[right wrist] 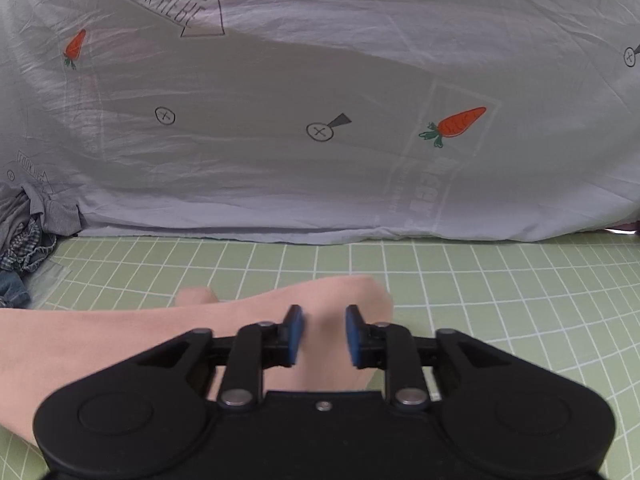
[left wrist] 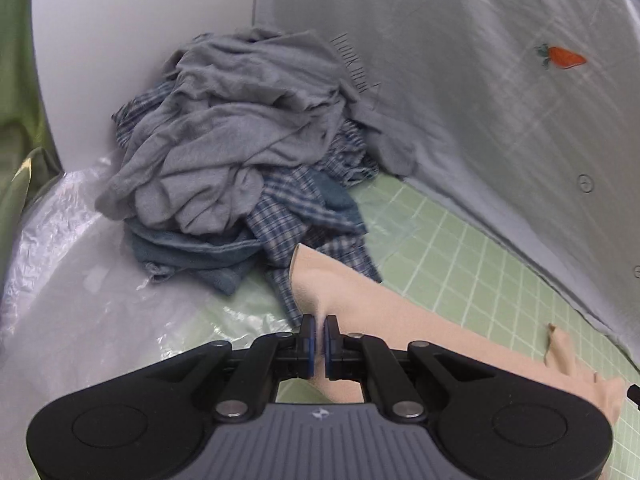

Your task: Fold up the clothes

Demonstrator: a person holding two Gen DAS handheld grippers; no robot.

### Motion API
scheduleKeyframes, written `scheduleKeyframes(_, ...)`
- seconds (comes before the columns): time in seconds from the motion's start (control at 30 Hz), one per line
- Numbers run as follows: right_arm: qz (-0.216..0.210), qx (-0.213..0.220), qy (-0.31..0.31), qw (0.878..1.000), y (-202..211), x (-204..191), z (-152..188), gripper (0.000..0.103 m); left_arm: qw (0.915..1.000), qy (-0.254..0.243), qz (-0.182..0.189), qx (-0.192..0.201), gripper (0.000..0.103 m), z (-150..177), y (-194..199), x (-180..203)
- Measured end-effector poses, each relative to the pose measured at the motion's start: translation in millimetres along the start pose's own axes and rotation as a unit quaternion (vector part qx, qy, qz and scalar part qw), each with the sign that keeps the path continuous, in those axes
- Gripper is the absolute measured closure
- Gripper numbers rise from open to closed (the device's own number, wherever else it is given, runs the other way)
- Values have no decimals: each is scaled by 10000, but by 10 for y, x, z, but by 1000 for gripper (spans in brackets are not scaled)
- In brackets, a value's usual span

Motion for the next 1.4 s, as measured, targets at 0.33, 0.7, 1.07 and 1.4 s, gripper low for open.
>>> scheduleKeyframes(0.33, -432, -870, -1777, 9793, -516, 615, 186, 34, 9983, 226, -109, -520, 98, 232, -360, -155)
scheduleKeyframes(0.7, -541, -832, -534, 9936, -1038, 500, 57, 96, 9963, 291, -214, -784, 98, 339, -595, -105)
scheduleKeyframes(1.07, 538, -614, -296, 9962, -62, 396, 606, 44, 9976, 38, -7, -687, 98, 337, -467, 49)
scheduleKeyframes(1.4, 1321, -396, 231, 9902, 872, 410, 1205, 48, 9866, -938, 1335, -88, 98, 391, 249, 806)
Point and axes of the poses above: each gripper's, at about its wrist camera, not at the fingertips, and y roughly against the way its jaws point, x to its right, z to its underside, the point moved 2 cm from there along -y, roughly the way its jaws point, and after that the axes turned 5 degrees about -y, right-handed, at the moved point
